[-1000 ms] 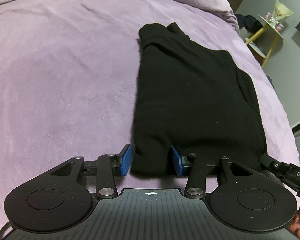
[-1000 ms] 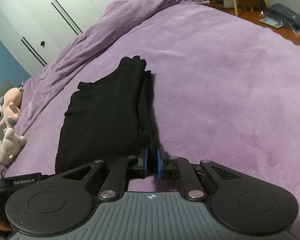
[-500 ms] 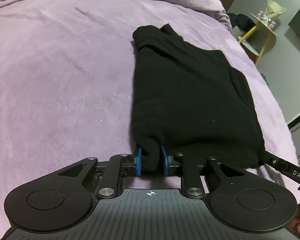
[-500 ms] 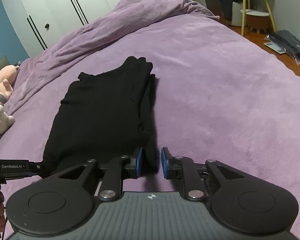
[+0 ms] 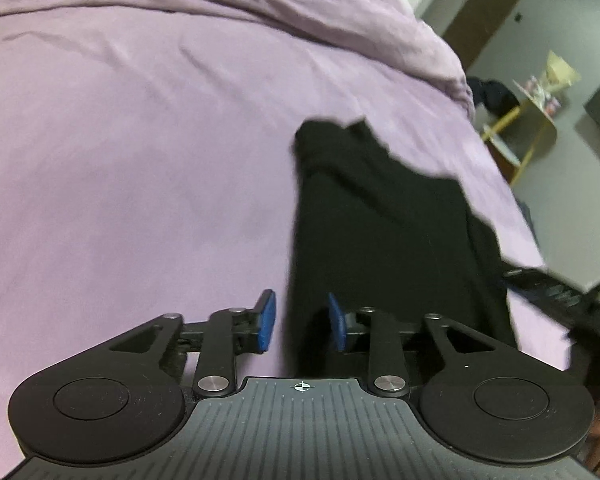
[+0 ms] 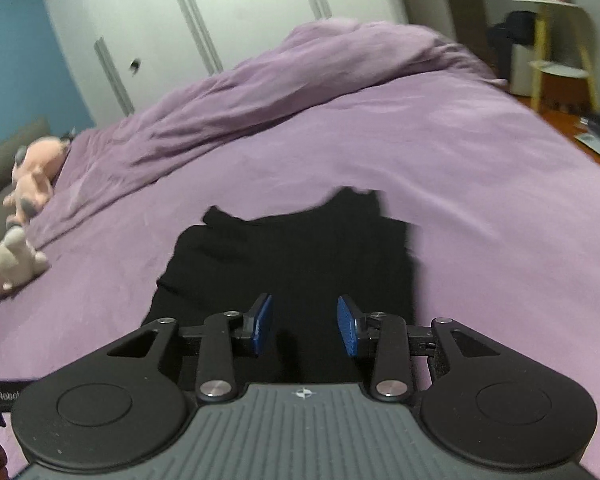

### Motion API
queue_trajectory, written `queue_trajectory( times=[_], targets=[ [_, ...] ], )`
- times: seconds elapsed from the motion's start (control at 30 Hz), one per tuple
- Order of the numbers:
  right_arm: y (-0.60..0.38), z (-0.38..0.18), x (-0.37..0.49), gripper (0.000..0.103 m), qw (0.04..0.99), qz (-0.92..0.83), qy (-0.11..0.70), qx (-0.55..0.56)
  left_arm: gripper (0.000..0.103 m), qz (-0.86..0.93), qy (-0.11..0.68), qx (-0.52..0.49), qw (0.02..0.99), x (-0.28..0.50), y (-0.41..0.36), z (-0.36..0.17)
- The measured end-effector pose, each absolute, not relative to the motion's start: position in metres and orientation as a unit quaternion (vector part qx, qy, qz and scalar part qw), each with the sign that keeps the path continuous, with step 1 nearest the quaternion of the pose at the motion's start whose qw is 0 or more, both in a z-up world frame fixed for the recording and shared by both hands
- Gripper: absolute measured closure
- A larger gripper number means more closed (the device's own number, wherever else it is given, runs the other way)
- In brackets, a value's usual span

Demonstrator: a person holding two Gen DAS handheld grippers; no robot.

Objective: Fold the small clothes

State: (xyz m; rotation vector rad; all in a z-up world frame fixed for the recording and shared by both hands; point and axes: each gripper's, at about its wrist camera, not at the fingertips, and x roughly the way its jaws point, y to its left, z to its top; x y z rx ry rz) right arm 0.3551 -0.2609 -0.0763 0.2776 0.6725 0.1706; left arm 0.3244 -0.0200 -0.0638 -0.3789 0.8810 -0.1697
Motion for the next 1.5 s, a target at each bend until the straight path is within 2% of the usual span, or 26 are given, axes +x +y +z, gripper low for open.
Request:
queue_trajectory(
  times=[0.17, 0.23, 0.27, 0.33, 0.4, 0.53, 0.8, 1.07, 1.1, 1.13, 1.17, 1.3, 1.5],
  targets=[
    [-0.233, -0.089, 0.420, 0.070, 0.939, 0.051, 0.333, 0.071, 0.060, -0.048, 0.396, -0.165, 0.902, 0.404, -0.055, -0.073],
    [-0.232, -0.095, 0.429, 0.072, 0.944, 0.053, 0.320, 0.054, 0.049, -0.033, 0.394, -0.135, 0.909, 0.427, -0.069, -0.082],
    [-0.233, -0.099, 0.431, 0.072, 0.947, 0.050, 0.314, 0.047, 0.048, -0.026, 0.389, -0.120, 0.913, 0.434, -0.075, -0.089],
    [-0.242, -0.106, 0.434, 0.072, 0.949, 0.043, 0.307, 0.060, 0.036, -0.025, 0.375, -0.095, 0.922, 0.442, -0.081, -0.100],
    [-0.258, -0.113, 0.441, 0.072, 0.945, 0.044, 0.305, 0.108, 0.029, -0.033, 0.354, -0.079, 0.931, 0.444, -0.083, -0.108],
    [-0.271, -0.122, 0.443, 0.074, 0.944, 0.051, 0.291, 0.145, 0.022, -0.037, 0.335, -0.080, 0.938, 0.445, -0.083, -0.115],
    [-0.264, -0.115, 0.434, 0.074, 0.947, 0.038, 0.289, 0.135, 0.019, -0.037, 0.329, -0.065, 0.941, 0.444, -0.086, -0.116],
    [-0.299, -0.100, 0.315, 0.068, 0.943, 0.081, 0.306, 0.102, 0.019, -0.060, 0.360, -0.048, 0.930, 0.398, -0.067, -0.101],
    [-0.309, -0.098, 0.303, 0.061, 0.940, 0.085, 0.312, 0.110, 0.019, -0.071, 0.367, -0.043, 0.927, 0.387, -0.062, -0.100],
    [-0.324, -0.095, 0.292, 0.034, 0.935, 0.074, 0.324, 0.126, 0.019, -0.085, 0.367, -0.050, 0.925, 0.374, -0.055, -0.098],
    [-0.338, -0.095, 0.287, 0.024, 0.927, 0.055, 0.341, 0.142, 0.019, -0.101, 0.369, -0.062, 0.922, 0.362, -0.045, -0.096],
    [-0.393, -0.112, 0.287, 0.025, 0.872, 0.086, 0.371, 0.307, 0.021, -0.141, 0.422, -0.121, 0.887, 0.339, -0.005, -0.094],
    [-0.395, -0.130, 0.337, 0.043, 0.809, 0.151, 0.397, 0.406, 0.024, -0.168, 0.462, -0.250, 0.834, 0.366, 0.007, -0.104]
  ],
)
